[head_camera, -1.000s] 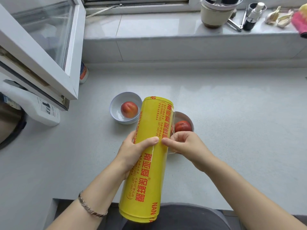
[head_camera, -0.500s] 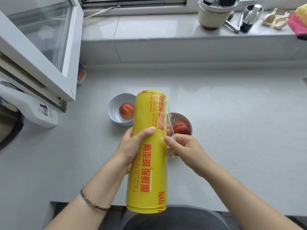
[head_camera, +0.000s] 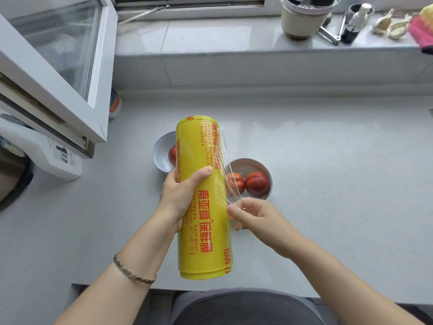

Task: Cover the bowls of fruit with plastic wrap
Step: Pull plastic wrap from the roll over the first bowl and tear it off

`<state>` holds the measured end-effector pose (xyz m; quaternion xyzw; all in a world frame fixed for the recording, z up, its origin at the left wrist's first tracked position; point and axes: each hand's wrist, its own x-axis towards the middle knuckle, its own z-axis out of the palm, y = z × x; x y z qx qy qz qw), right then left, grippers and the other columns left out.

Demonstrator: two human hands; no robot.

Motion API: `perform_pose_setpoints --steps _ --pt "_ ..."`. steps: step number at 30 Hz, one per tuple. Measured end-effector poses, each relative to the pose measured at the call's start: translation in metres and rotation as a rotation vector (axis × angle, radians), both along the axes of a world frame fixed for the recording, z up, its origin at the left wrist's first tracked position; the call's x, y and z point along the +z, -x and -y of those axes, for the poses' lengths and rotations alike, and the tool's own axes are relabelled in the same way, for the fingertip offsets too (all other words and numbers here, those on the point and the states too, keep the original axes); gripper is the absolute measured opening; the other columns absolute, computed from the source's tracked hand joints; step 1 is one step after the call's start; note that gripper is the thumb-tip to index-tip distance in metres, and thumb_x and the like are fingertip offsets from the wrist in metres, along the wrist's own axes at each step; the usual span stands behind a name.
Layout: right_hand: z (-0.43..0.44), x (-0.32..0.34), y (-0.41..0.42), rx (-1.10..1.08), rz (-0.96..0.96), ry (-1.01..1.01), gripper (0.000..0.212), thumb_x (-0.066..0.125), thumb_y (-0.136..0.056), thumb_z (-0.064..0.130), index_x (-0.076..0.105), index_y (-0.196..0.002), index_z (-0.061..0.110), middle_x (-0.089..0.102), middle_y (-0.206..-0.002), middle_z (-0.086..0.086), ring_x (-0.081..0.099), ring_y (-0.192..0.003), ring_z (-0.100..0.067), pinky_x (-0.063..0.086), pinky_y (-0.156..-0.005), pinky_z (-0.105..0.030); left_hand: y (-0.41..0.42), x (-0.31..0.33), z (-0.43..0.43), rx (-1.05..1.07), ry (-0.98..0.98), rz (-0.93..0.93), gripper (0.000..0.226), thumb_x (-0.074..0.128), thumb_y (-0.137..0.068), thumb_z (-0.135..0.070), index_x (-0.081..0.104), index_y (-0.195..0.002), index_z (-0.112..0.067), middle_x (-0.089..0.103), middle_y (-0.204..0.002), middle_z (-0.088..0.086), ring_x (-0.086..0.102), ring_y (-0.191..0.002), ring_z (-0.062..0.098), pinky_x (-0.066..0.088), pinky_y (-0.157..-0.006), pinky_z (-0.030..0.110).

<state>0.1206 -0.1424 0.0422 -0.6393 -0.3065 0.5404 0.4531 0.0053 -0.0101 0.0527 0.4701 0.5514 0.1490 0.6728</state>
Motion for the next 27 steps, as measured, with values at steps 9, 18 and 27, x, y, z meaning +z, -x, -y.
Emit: perform_pose_setpoints --steps 9,18,27 --pt "0.005 -0.013 0.004 0.061 -0.013 -0.08 0.02 0.063 -0.083 0.006 0.05 -0.073 0.018 0.049 -0.052 0.013 0.042 -0.053 -0.006 0.035 -0.058 -0.024 -0.002 -0.004 -0.006 0.003 0.026 -0.034 0.077 0.076 -0.056 -0.053 0.05 -0.123 -0.024 0.07 -0.103 0.008 0.071 -0.083 0.028 0.059 -0.071 0.046" --pt "0.021 -0.02 0.008 -0.061 0.179 -0.201 0.031 0.05 -0.08 0.042 0.056 -0.062 0.018 0.056 -0.066 0.007 0.052 -0.068 -0.006 0.041 -0.07 -0.016 -0.006 -0.005 -0.009 0.046 0.097 -0.017 0.059 0.072 -0.071 -0.045 0.054 -0.121 -0.02 0.072 -0.098 0.012 0.071 -0.08 0.029 0.058 -0.063 0.039" --pt "0.019 -0.01 0.015 -0.253 0.014 -0.183 0.032 0.04 -0.092 0.025 0.033 -0.064 0.013 0.038 -0.041 0.007 0.039 -0.035 -0.007 0.035 -0.04 -0.018 -0.018 -0.001 0.002 0.108 0.042 -0.035 0.062 0.073 -0.072 -0.042 0.047 -0.125 -0.021 0.068 -0.103 0.008 0.07 -0.083 0.027 0.058 -0.072 0.042"
